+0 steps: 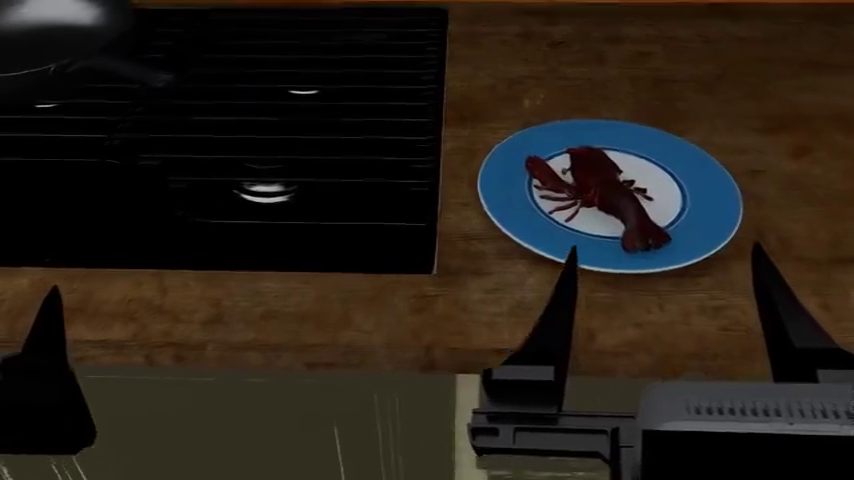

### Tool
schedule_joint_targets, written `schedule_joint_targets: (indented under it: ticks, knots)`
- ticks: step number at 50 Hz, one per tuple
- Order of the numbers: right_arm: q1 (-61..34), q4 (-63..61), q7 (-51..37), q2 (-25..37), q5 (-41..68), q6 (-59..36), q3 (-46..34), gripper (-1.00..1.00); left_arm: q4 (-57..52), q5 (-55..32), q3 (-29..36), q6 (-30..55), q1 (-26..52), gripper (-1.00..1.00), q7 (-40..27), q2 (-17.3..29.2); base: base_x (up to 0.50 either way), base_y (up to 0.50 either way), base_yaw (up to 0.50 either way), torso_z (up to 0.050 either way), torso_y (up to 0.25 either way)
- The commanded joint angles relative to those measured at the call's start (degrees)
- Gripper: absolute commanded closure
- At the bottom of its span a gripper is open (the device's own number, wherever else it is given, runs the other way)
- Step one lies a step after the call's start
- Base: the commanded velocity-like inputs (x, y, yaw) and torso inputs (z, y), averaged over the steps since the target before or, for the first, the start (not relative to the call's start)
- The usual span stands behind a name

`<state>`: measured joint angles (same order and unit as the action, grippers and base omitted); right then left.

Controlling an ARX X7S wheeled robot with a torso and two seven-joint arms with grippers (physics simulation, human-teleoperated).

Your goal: Pick the lobster from the plate and place it in the pan.

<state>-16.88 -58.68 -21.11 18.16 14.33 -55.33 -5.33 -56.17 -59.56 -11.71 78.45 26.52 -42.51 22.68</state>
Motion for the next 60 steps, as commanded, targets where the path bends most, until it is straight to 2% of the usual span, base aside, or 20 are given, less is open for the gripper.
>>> schedule_joint_targets:
  ticks: [1,48,52,60]
  knots:
    - [0.12,0.3,-0.37,0.18,0.22,0.29,0.04,-1.0,1.28,0.49,-0.46,-4.63,-0.94,-1.0,0.75,0.27,0.25,0.0,0.0,0.0,0.0]
    - [0.09,0.9,-2.46,2.24,3.16,0.69,0.31,-1.0,1.79,-2.95,0.82,-6.71,-0.9,-1.0,-2.4,2.39,0.25,0.0,0.0,0.0,0.0]
    - [0.87,1.37,-2.04,2.28,4.01,1.5,1.64,-1.0,2.29,-0.78,2.26,-8.3,-1.74,-1.0,-1.23,2.58,0.25,0.0,0.0,0.0,0.0]
    - [-1.3,0.96,-1.99,2.66,7.27,-2.15,3.3,-1.0,1.85,-1.69,1.59,-8.69,-2.11,-1.0,-1.62,3.37,0.09,0.0,0.0,0.0,0.0]
